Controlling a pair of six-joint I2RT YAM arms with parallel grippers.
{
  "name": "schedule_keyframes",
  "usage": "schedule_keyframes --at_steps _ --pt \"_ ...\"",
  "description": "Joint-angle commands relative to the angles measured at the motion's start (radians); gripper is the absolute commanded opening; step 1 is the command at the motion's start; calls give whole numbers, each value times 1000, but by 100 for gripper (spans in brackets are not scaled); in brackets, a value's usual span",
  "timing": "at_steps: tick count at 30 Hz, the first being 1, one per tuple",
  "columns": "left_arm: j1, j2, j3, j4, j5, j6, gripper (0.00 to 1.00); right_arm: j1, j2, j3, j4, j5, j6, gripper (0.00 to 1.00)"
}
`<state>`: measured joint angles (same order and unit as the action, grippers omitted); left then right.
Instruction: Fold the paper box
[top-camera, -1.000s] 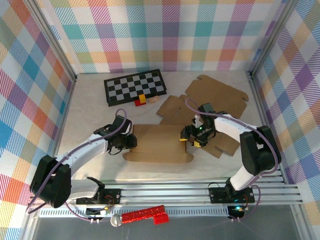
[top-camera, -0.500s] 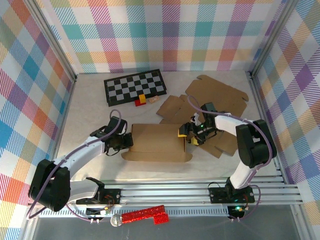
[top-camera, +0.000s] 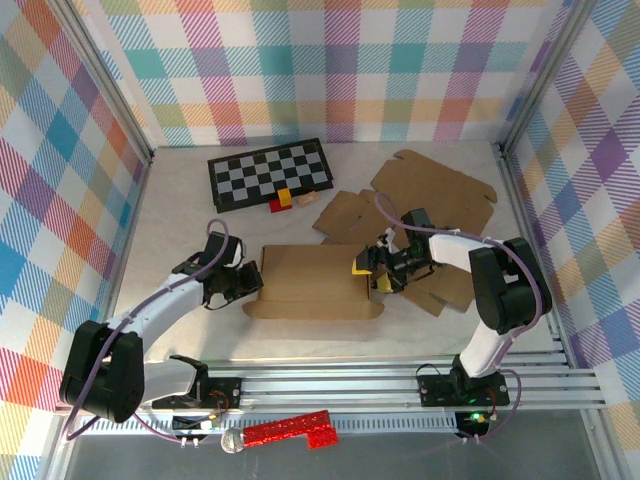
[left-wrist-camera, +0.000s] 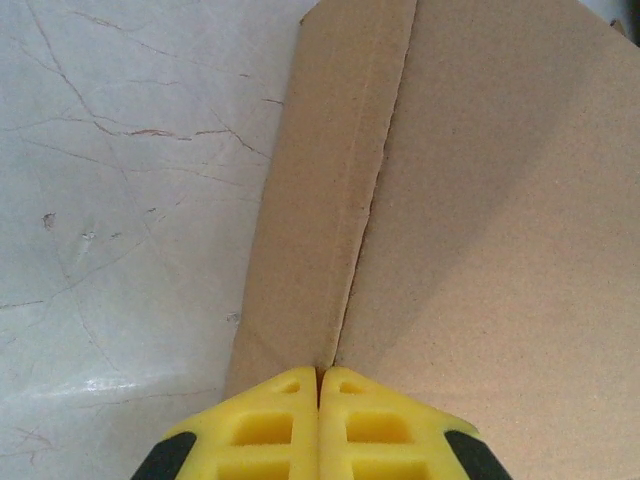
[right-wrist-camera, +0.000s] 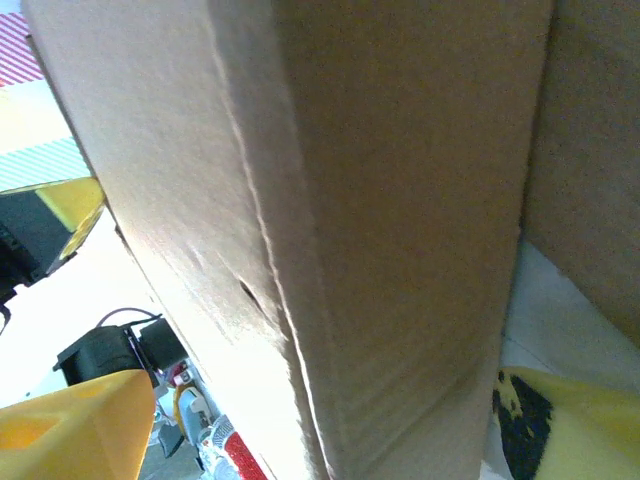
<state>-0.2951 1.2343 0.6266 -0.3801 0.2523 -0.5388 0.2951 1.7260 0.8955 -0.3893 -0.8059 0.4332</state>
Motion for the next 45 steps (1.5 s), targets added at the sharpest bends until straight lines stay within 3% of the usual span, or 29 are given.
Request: schedule_keyframes --at_steps 1,8,14,21,29,34,41,45 --pt "35 27 -87 -165 -88 -36 3 5 14 0 56 -65 1 87" --pt "150 -29 -149 -163 -35 -43 0 7 36 5 59 -73 -25 88" --pt "157 21 -141 -159 -33 -33 0 9 71 65 98 -117 -14 91" --pt "162 21 -136 -157 -41 -27 0 81 131 179 101 -175 16 83" --pt "174 15 -143 -151 -48 -29 0 96 92 122 254 -208 161 79" --pt "182 18 -151 -160 -67 -46 0 80 37 146 22 -30 30 84" --pt "195 18 -161 -164 -60 -53 0 64 77 140 66 -50 27 88" --pt "205 33 -158 -175 -68 -62 0 54 104 181 -26 8 -27 88"
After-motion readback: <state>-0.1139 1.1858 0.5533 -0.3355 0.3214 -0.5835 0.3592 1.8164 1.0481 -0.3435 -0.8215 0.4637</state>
